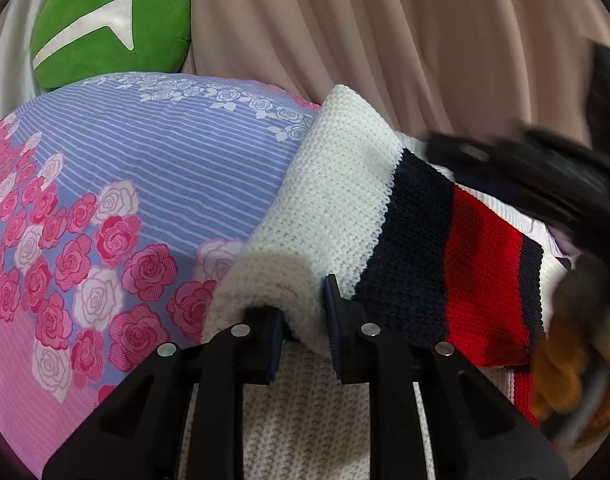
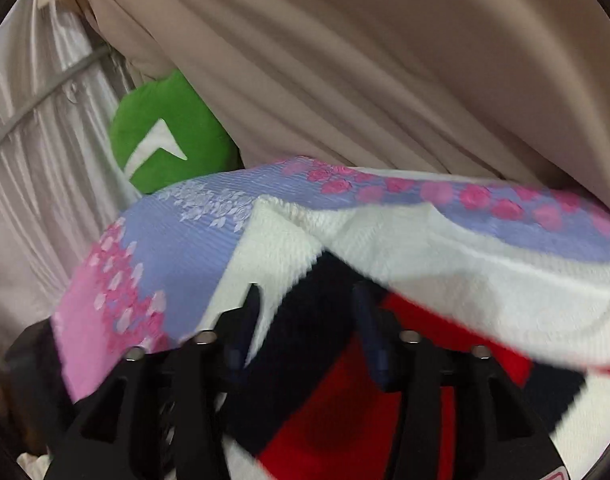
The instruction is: Fold small clothes
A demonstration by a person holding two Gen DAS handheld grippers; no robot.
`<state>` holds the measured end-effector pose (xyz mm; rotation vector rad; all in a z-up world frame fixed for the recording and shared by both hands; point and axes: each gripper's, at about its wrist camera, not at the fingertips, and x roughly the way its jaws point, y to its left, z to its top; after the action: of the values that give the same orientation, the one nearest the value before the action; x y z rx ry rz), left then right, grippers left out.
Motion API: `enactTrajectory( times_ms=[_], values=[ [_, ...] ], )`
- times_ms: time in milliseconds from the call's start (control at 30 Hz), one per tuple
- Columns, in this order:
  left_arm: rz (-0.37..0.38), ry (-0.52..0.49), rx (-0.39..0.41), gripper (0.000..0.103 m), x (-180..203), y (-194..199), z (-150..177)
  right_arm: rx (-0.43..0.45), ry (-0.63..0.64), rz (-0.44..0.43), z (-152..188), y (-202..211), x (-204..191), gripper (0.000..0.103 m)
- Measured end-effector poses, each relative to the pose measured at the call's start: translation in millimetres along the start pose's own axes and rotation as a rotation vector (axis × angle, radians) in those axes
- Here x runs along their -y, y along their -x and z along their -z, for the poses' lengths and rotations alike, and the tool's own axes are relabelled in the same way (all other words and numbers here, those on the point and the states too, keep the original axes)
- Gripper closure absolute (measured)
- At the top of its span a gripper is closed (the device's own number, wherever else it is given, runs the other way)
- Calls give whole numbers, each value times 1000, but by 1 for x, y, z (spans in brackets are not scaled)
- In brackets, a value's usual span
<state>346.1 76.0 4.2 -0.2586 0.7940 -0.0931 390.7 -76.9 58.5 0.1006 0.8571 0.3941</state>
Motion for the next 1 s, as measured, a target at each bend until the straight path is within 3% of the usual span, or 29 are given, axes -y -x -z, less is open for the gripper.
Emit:
enactTrajectory(
  times_ms=[67, 100, 133, 167, 333, 467, 600, 667, 733, 833, 933, 967, 1000],
  values=[
    [4, 0, -1, 84, -1, 0, 0, -38, 17, 41, -8, -22, -5, 38],
    [4, 1, -1, 84, -1, -1, 0, -64, 30, 58, -10, -32, -7, 45],
    [3, -1, -1, 84, -1, -1, 0, -70, 47, 60, -14, -36, -13, 77],
    [1, -4, -1, 84, 0, -1, -1, -73, 54, 44, -16, -37, -14, 95],
    [-13, -14, 1, 84, 4, -1, 0, 28, 40, 29, -34, -19, -18, 96],
    [-25, -27, 2, 84, 8, -1, 1, -91, 48, 112, -28, -71, -8, 96],
    [-16, -27, 1, 84, 8, -1, 1, -1, -35, 26, -23, -30, -1, 90],
    [-9, -24, 1, 84, 6, -1, 2, 77, -35, 12, -3, 16, 8, 90],
    [-12, -26, 2, 84, 6, 0, 2, 96, -66, 54, 27, 57, 31, 90],
    [-23, -38, 4, 84, 9, 0, 3, 112, -117, 187, 79, 112, 73, 87],
    [-33, -53, 7, 81, 12, -1, 4, 45, -235, 325, 138, 145, 129, 87],
    [-38, -60, 7, 79, 14, -2, 4, 40, -270, 377, 154, 154, 147, 99],
    [-42, -69, 7, 78, 15, -2, 4, 73, -303, 354, 168, 168, 160, 102]
  ],
)
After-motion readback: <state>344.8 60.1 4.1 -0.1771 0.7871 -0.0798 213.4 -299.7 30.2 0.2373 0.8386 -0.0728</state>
